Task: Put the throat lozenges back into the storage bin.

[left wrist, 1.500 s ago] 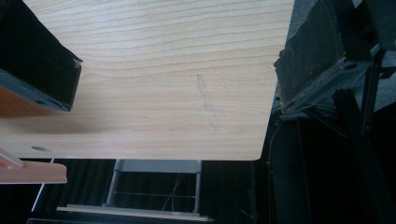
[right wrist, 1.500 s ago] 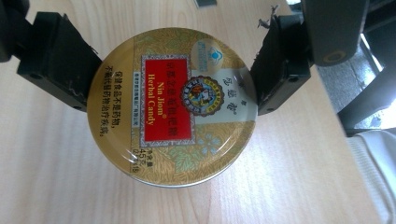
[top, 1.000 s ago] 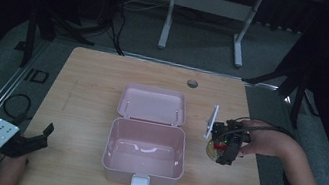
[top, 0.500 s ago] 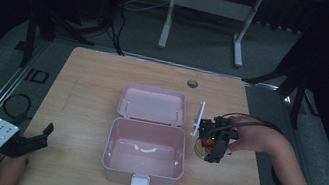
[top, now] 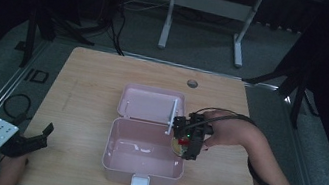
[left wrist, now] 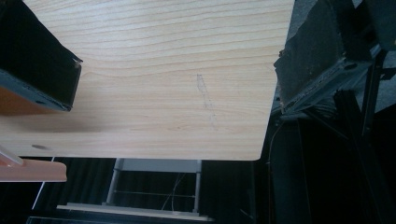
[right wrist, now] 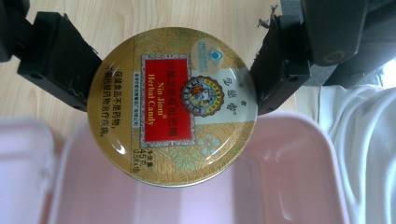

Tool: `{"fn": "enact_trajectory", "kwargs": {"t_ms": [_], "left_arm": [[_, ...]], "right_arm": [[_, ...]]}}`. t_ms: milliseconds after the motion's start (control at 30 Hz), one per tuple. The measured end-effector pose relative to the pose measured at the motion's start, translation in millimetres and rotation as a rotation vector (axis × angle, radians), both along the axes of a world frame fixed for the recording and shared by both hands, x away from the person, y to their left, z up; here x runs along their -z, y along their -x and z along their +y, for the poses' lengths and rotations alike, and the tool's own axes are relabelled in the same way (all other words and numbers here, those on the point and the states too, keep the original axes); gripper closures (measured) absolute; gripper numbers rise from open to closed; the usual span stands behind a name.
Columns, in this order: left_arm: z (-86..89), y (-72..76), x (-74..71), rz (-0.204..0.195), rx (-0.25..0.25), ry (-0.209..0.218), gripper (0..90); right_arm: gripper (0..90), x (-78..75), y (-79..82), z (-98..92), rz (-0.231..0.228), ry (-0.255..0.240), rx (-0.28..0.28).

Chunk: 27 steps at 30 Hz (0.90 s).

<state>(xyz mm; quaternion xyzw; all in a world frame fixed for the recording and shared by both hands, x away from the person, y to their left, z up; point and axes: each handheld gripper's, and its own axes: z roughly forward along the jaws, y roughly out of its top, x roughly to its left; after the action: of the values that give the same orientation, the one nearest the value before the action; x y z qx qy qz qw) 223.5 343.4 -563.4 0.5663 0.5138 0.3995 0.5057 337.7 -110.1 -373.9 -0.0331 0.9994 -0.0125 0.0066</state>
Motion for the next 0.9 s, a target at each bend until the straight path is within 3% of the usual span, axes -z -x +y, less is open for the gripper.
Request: {"fn": "enact_trajectory", "kwargs": {"t_ms": [333, 567, 900], "left_arm": [[0.0, 0.0, 0.0, 0.001, 0.001, -0.001, 0.4], [0.0, -0.2, 0.0, -0.001, 0.001, 0.001, 0.4], [0.1, -0.2, 0.0, 0.002, 0.002, -0.002, 0.4]], "right_arm": [[20.0, 12.3, 4.1, 25.0, 0.009, -0.016, -0.056], [20.0, 25.9, 3.5, 30.5, 0.023, -0.041, -0.045], [20.0, 55.4, 0.5, 33.6, 0.061, -0.026, -0.009]]}}
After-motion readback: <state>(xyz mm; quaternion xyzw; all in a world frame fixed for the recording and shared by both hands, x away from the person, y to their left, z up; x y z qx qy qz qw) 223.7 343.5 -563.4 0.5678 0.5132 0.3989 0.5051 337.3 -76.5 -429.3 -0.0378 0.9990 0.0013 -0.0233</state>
